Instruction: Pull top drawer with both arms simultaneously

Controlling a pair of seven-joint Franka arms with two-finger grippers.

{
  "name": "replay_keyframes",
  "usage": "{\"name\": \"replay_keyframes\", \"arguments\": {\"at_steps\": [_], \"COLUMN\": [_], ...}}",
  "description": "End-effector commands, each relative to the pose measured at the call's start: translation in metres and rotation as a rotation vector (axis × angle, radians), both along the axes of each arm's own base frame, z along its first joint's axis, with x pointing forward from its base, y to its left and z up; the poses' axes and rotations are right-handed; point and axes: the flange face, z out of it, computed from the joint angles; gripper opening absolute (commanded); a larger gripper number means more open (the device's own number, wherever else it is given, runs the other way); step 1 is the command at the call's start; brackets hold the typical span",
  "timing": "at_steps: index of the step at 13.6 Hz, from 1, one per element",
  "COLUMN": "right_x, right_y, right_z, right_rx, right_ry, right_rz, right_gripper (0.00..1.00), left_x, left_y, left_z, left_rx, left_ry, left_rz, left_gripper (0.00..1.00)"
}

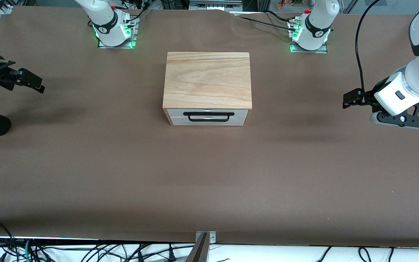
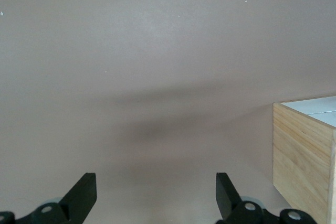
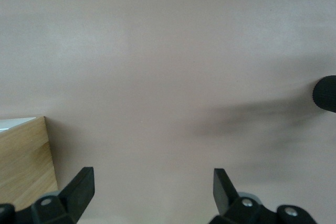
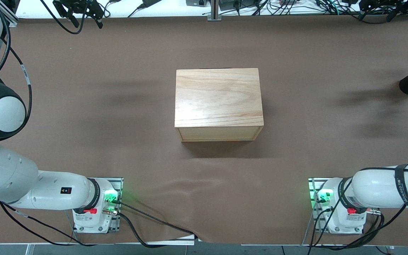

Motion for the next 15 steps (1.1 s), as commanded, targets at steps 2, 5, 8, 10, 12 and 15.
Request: {"name": "replay_keyframes", "arguments": {"at_steps": [2,5,8,10,12,15], "right_x": [0.0016,0.0025,0.0025,0.0029,0.0029,0.0029], "right_y": [0.0017,0.0017,0.0017,0.0017,0.0017,0.0017], "right_z": [0.0035,0.0026,0.0025,0.0017,0.0017,0.0017], "right_rx": [-0.001,-0.001,-0.001,-0.001,-0.001,-0.001], "right_ry": [-0.006,-0.005,-0.005,-0.003,-0.003,-0.003], "right_rz": [0.004,0.009,0.003,0.009,0.009,0.009], "right_gripper": [1.0,1.0,1.0,1.0,1.0,1.0], "left_x": [-0.0005,-0.0004,-0.0005,-0.0005,-0.0006,-0.0005], "left_y": [-0.0012,-0.0003,-0.0012,-0.0012,-0.0021,-0.0012], "left_z": [0.0025,0.0025,0.0025,0.0025,0.0025,0.0025], "left_rx": [-0.023,-0.023,-0.023,-0.023,-0.023,-0.023], "left_ry": [-0.002,-0.002,-0.002,-0.002,-0.002,-0.002], "left_rz": [-0.006,-0.005,-0.006,-0.005,-0.008,-0.006], "left_gripper": [1.0,1.0,1.0,1.0,1.0,1.0]}}
